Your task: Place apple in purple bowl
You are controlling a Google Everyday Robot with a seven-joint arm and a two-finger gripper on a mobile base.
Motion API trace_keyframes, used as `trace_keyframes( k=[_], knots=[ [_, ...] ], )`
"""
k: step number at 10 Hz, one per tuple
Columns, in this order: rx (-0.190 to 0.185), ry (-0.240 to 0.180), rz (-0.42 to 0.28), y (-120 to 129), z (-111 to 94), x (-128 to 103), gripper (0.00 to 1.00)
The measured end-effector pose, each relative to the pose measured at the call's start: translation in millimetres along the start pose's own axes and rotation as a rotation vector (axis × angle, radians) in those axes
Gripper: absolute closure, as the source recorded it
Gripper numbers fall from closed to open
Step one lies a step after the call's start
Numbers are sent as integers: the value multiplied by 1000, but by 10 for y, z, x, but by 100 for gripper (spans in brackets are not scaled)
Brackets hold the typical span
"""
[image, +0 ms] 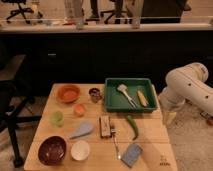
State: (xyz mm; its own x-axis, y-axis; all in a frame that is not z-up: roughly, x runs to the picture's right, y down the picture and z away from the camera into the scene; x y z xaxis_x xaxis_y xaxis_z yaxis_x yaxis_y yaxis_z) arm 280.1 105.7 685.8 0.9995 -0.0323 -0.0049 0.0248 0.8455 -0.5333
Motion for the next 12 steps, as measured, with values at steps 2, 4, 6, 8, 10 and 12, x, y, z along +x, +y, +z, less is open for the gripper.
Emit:
trace_keyframes(
  k=[2,4,6,8,10,12],
  knots=[
    [-9,-9,-213,-38,39,-293,20],
    [-23,-7,-437,-49,78,-570,20],
    [-32,-15,-682,-56,129,-876,20],
    [-36,-20,-937,-37,184,-1221,20],
    [-38,-30,-1094,-17,245,-1673,20],
    [-29,-23,-1232,-6,336,-2152,20]
  ],
)
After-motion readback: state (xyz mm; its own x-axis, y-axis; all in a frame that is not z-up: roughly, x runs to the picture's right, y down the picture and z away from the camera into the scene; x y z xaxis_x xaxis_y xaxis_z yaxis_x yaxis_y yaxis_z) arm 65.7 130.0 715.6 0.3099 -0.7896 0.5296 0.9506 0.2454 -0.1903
